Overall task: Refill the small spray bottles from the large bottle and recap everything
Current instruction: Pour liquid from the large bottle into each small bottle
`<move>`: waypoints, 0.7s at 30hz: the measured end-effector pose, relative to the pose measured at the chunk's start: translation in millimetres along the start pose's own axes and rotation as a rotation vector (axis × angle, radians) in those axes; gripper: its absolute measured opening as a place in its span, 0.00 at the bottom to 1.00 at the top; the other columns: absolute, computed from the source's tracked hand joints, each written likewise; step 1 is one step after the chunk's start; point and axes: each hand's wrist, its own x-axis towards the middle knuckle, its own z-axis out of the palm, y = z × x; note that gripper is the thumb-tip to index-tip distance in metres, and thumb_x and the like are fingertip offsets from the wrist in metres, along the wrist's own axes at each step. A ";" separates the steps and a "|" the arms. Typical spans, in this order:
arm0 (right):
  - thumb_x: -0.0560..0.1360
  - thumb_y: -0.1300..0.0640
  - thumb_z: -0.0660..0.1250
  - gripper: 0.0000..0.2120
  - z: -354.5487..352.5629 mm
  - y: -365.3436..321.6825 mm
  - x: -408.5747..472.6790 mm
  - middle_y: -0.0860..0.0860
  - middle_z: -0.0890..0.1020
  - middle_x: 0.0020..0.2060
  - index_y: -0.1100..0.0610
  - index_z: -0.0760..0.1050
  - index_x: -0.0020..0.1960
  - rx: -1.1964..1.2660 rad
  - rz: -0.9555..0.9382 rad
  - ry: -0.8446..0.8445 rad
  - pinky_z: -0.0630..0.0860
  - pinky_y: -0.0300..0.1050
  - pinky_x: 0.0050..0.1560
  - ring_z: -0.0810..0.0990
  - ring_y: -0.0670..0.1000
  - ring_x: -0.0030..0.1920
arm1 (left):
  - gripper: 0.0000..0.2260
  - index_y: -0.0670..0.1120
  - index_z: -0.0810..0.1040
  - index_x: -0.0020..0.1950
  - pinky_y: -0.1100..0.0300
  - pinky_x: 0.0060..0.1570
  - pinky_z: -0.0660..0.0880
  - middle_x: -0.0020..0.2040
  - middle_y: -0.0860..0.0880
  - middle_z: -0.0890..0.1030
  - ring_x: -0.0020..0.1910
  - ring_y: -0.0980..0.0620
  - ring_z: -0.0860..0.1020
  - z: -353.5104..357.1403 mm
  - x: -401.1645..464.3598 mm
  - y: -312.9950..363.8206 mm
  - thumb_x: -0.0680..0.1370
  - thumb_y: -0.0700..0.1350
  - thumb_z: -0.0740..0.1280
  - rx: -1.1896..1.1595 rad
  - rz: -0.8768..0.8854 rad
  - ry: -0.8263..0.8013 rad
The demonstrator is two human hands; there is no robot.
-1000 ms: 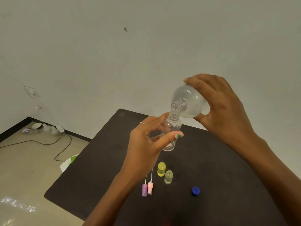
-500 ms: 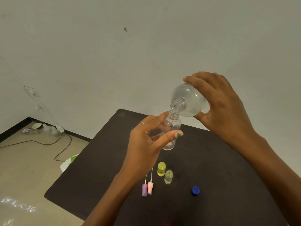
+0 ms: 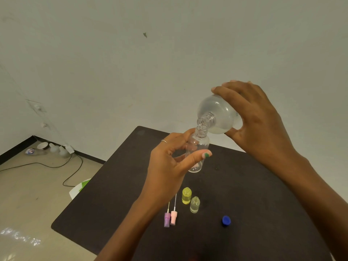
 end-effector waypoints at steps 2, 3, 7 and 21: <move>0.66 0.61 0.77 0.32 -0.2 0.6 0.6 0.56 0.74 0.62 0.55 0.70 0.67 0.002 -0.001 -0.001 0.67 0.51 0.64 0.68 0.54 0.63 | 0.20 0.43 0.80 0.58 0.70 0.50 0.77 0.50 0.55 0.80 0.52 0.61 0.78 0.2 0.4 -0.1 0.68 0.50 0.69 0.004 -0.001 0.007; 0.66 0.61 0.77 0.32 -0.1 0.7 0.8 0.57 0.74 0.62 0.55 0.70 0.67 0.002 -0.002 -0.001 0.67 0.51 0.64 0.67 0.54 0.63 | 0.21 0.43 0.79 0.58 0.69 0.50 0.77 0.51 0.54 0.80 0.52 0.60 0.78 0.1 0.3 -0.3 0.68 0.50 0.69 0.009 0.000 0.009; 0.65 0.61 0.78 0.33 0.5 0.7 1.3 0.57 0.74 0.62 0.55 0.69 0.67 -0.003 -0.010 0.003 0.67 0.52 0.64 0.67 0.54 0.63 | 0.21 0.43 0.79 0.59 0.69 0.50 0.77 0.51 0.52 0.80 0.53 0.60 0.77 -0.3 0.9 -0.1 0.68 0.51 0.69 0.019 0.001 0.008; 0.65 0.61 0.78 0.33 -1.2 2.0 2.9 0.57 0.74 0.62 0.56 0.69 0.67 -0.016 -0.017 0.009 0.65 0.51 0.66 0.68 0.55 0.64 | 0.21 0.44 0.79 0.59 0.73 0.48 0.76 0.50 0.53 0.80 0.51 0.61 0.77 1.4 1.6 1.6 0.68 0.50 0.69 0.002 -0.008 0.009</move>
